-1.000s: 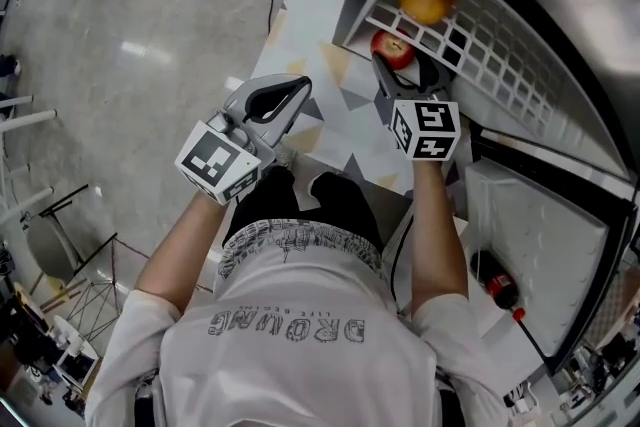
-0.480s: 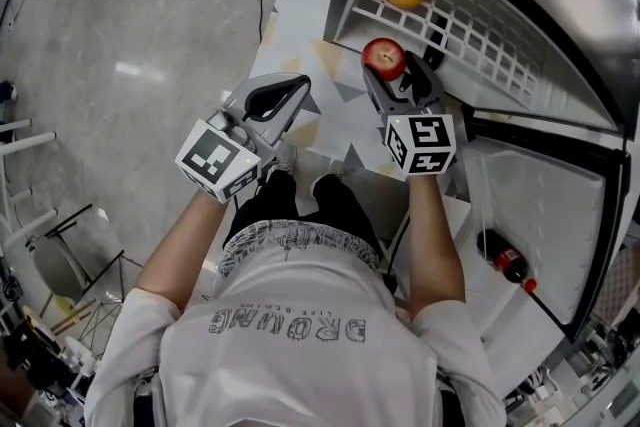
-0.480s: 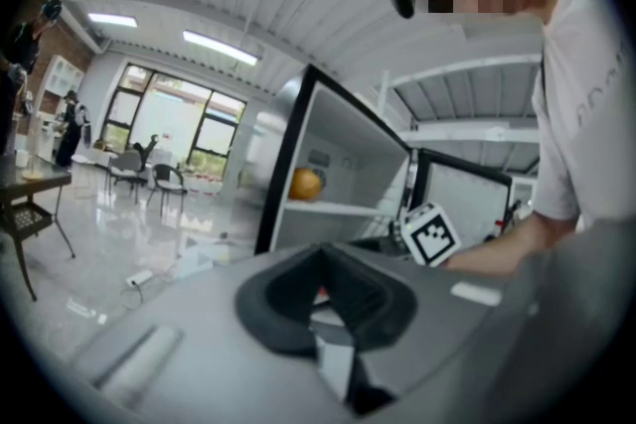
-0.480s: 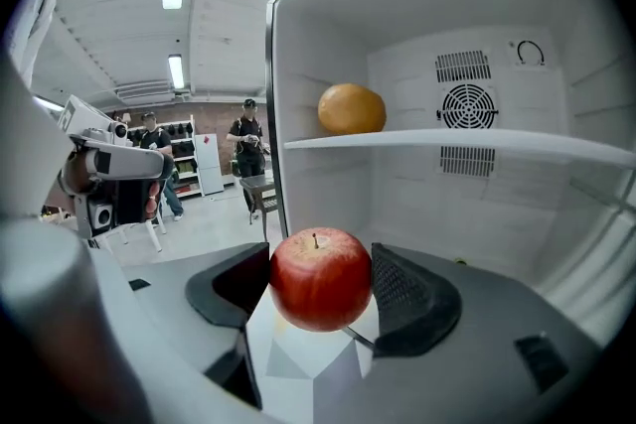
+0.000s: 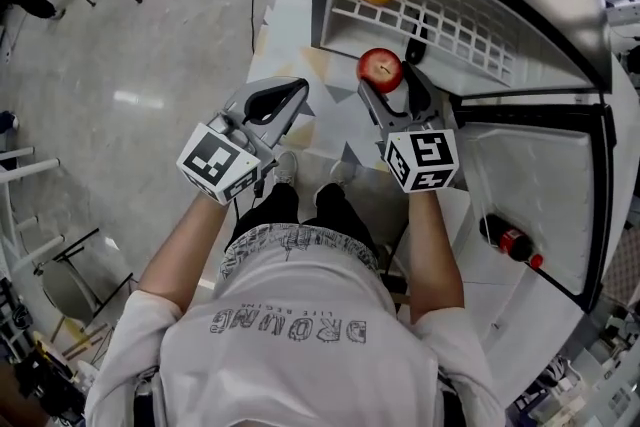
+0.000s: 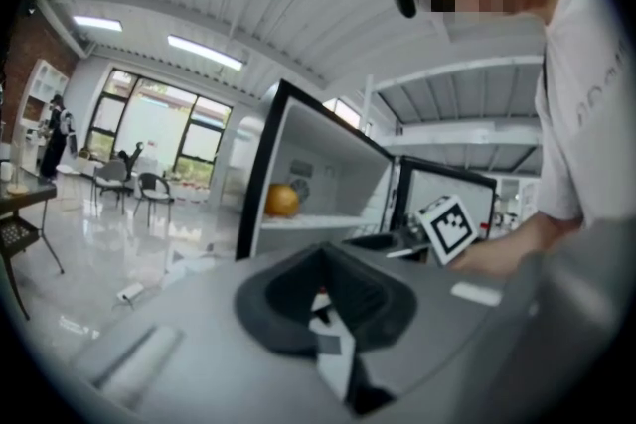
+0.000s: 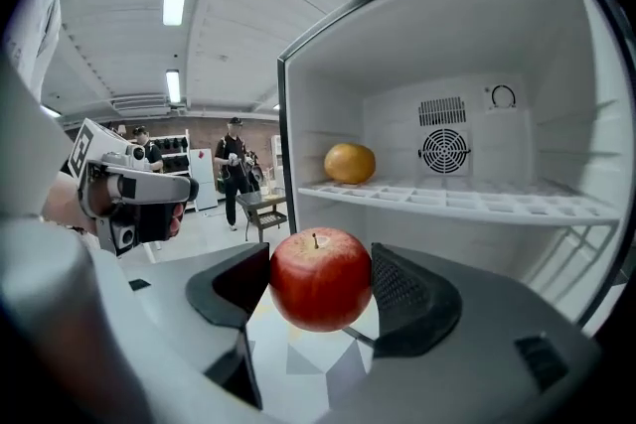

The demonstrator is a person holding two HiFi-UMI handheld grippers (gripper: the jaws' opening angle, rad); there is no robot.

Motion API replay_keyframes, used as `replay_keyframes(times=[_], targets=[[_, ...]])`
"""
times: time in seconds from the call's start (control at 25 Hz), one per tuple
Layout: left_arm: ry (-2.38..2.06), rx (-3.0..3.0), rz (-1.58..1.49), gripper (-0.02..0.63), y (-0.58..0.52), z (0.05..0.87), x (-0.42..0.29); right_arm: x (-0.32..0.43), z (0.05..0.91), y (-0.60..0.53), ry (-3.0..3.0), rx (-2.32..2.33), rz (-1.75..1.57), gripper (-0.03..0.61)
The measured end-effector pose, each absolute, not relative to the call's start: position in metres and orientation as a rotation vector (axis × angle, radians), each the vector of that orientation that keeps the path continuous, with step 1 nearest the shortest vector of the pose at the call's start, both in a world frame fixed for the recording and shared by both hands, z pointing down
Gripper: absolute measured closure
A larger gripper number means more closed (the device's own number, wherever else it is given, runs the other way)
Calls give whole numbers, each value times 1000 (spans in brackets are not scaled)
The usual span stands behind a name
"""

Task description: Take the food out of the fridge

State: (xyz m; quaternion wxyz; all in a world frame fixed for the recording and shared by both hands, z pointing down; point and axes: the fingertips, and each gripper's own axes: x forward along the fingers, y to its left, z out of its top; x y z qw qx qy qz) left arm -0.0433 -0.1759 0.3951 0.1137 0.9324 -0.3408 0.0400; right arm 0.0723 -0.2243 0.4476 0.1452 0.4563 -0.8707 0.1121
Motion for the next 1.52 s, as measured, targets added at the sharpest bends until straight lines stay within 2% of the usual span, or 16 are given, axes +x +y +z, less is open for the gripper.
replay_keyframes(times=[0.64, 1.52], targets=[[-935, 2831, 124, 606, -168, 360, -24, 96, 383, -190, -2568, 1431, 268, 281], [-841, 2881, 104, 606, -172, 349, -7, 112, 344, -171, -2568, 1520, 236, 281]])
